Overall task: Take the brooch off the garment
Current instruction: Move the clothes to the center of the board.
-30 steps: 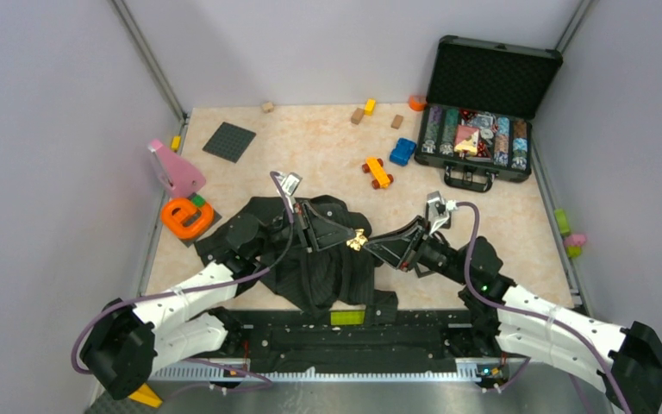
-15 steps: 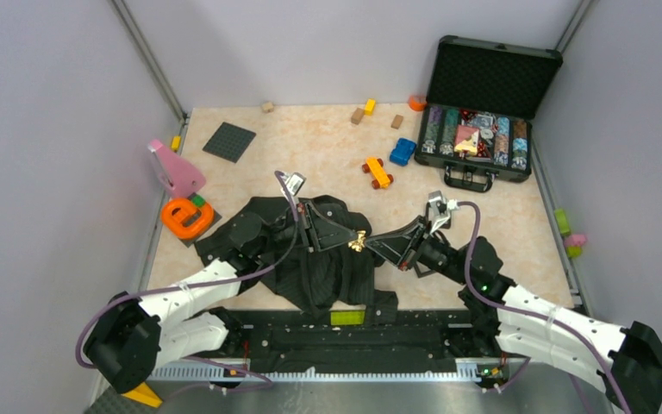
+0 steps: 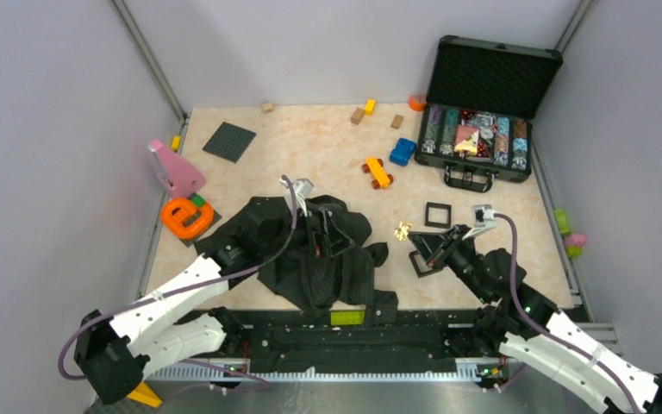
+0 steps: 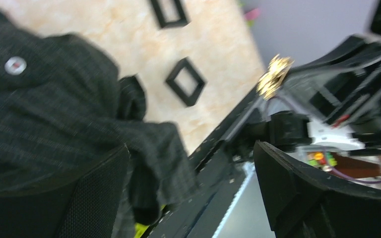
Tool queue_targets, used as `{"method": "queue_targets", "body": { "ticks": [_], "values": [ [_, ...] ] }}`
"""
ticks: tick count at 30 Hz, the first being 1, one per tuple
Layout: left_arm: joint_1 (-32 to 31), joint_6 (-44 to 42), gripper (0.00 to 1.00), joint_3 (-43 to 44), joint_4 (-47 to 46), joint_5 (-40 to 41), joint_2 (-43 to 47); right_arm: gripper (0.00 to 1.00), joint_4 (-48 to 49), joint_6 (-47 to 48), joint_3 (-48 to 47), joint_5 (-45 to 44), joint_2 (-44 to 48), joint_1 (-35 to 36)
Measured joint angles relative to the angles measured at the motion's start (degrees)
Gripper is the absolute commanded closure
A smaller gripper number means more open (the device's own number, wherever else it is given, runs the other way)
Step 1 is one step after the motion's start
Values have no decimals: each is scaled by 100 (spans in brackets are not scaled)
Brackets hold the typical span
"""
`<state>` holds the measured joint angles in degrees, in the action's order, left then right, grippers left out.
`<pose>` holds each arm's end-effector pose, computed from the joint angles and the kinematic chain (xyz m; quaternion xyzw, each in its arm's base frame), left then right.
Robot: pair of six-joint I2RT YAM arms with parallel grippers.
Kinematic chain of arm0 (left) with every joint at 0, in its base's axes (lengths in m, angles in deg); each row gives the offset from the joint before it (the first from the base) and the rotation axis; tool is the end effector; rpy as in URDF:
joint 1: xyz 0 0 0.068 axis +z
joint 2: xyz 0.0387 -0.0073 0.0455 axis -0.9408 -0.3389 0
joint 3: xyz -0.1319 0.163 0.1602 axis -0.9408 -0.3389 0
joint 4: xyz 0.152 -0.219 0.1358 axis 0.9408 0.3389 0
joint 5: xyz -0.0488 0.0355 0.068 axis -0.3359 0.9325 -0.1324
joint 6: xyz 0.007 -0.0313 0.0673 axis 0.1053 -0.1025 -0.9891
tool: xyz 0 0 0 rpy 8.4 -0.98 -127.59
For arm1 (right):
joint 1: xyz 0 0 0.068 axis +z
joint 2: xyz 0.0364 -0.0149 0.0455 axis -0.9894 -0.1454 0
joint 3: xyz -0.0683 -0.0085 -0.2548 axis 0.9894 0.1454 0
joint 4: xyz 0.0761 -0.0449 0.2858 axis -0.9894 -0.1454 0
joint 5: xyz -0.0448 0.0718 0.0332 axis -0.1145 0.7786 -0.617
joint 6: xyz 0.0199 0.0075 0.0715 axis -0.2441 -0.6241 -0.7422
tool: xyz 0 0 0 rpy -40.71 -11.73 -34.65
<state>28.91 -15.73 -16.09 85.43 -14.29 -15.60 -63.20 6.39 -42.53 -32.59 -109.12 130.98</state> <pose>0.2042 -0.2050 0.2567 0.0862 0.8071 -0.4737 0.3418 0.1406 0.1416 0.2570 0.0404 0.7160 0.4421 0.5387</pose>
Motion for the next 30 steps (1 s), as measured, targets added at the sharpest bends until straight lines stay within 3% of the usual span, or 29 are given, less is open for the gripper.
{"method": "queue_targets", "body": {
  "ticks": [4, 10, 14, 17, 20, 24, 27, 30],
  "values": [
    [-640, -251, 3, 26, 887, 284, -46, 100, -1263, 35, -221, -688, 579, 0],
    [-1886, -358, 24, 101, 632, -68, -911, 100, -2688, -173, -511, -1414, 1429, 0],
    [-1947, -306, 31, 258, 452, -251, -2133, 100, -3147, -483, -570, -1626, 1672, 0],
    [-1812, -221, 36, 216, 391, -201, -2577, 100, -3589, -831, -610, -1757, 1539, 0],
    [-1311, -160, 31, 57, 227, -184, -2658, 100, -4009, -1165, -782, -1939, 1137, 0],
    [415, -140, 26, -299, -72, -282, -2658, 100, -4538, -1709, -1115, -2205, 444, 0],
    [1762, -149, 26, -317, -118, 96, -2579, 100, -4898, -2133, -1281, -2380, -4, 0],
    [2371, -225, 25, -63, -105, 621, -2483, 100, -5224, -2509, -1320, -2455, -435, 0]
  ]
}}
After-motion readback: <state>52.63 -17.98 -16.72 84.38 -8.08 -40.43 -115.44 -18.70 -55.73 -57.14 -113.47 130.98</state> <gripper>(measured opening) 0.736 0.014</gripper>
